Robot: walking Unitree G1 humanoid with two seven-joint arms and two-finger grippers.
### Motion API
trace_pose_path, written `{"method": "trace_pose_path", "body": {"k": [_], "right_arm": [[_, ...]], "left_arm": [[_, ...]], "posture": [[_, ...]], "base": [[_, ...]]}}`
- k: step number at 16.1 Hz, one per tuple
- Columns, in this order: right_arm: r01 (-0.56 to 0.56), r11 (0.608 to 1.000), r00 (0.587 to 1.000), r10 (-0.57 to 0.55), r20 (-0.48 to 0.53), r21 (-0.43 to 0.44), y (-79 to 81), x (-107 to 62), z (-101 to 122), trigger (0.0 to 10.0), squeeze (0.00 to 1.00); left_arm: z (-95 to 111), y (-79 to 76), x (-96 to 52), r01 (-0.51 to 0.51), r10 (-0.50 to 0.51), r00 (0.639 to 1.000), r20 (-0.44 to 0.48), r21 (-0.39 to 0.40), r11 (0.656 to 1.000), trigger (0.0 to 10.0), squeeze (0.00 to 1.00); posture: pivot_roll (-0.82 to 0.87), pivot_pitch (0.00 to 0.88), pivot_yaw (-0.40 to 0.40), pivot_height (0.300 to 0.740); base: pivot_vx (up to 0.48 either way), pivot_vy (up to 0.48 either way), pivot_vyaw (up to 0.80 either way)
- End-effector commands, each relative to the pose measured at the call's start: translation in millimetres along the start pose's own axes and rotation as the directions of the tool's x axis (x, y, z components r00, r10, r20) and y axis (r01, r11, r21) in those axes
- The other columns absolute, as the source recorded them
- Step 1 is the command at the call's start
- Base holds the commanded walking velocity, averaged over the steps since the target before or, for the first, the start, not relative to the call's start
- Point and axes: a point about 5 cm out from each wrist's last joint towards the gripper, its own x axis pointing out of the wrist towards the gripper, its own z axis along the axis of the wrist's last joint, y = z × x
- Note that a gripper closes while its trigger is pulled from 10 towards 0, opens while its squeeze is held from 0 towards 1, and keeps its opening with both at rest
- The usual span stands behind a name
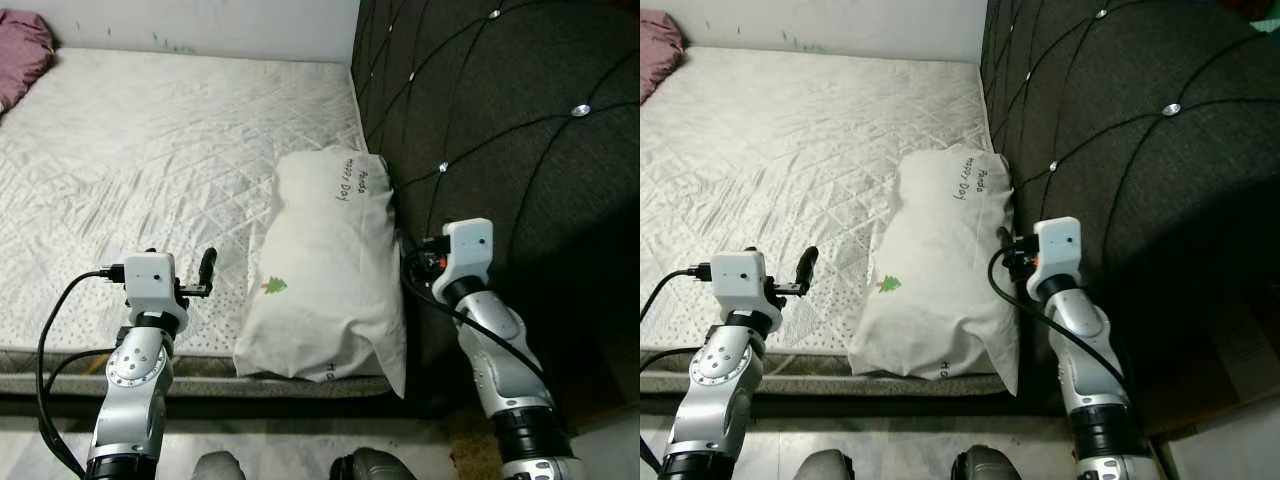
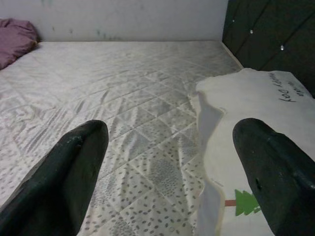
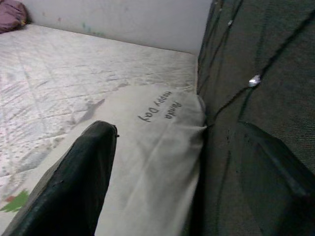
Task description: Clean up the room
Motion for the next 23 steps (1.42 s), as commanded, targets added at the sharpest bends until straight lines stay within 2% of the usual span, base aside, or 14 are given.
{"method": "trace_pose_path", "body": {"k": [1,5,13,16,23], "right_arm": [[-0.005,1.000,1.000,0.005,0.001,-0.001,0.2,-0.4,0.2,10.0,0.00],[-0.051,0.999,0.999,0.051,0.005,-0.001,4.4,0.9,0.9,10.0,0.00],[-0.105,0.994,0.994,0.104,-0.018,-0.038,6.9,3.9,-2.8,10.0,0.00],[-0.113,0.992,0.994,0.112,-0.019,-0.050,8.5,3.2,-4.2,10.0,0.00],[-0.119,0.990,0.993,0.118,-0.017,-0.073,7.2,4.3,-5.0,10.0,0.00]], "left_arm": [[-0.9,4.9,-1.2,-0.020,0.020,1.000,-0.011,0.009,1.000,10.0,0.00],[-2.6,8.7,-1.0,-0.047,0.047,0.999,-0.020,0.000,0.999,10.0,0.00],[-1.5,13.0,1.0,-0.076,0.075,0.997,-0.017,-0.005,0.997,10.0,0.00],[-3.2,13.5,0.3,-0.079,0.078,0.997,-0.023,-0.008,0.997,10.0,0.00],[-1.7,15.5,-0.4,-0.061,0.061,0.998,-0.004,-0.015,0.998,10.0,0.00]], "posture": [[0.02,0.080,-0.059,0.715],[0.02,0.080,-0.063,0.675],[0.03,0.075,-0.068,0.675],[0.03,0.077,-0.069,0.640],[0.03,0.078,-0.069,0.640]], "base": [[0.000,0.000,0.00],[0.000,0.000,0.00],[0.000,0.000,0.00],[0.000,0.000,0.00],[0.000,0.000,0.00]]}}
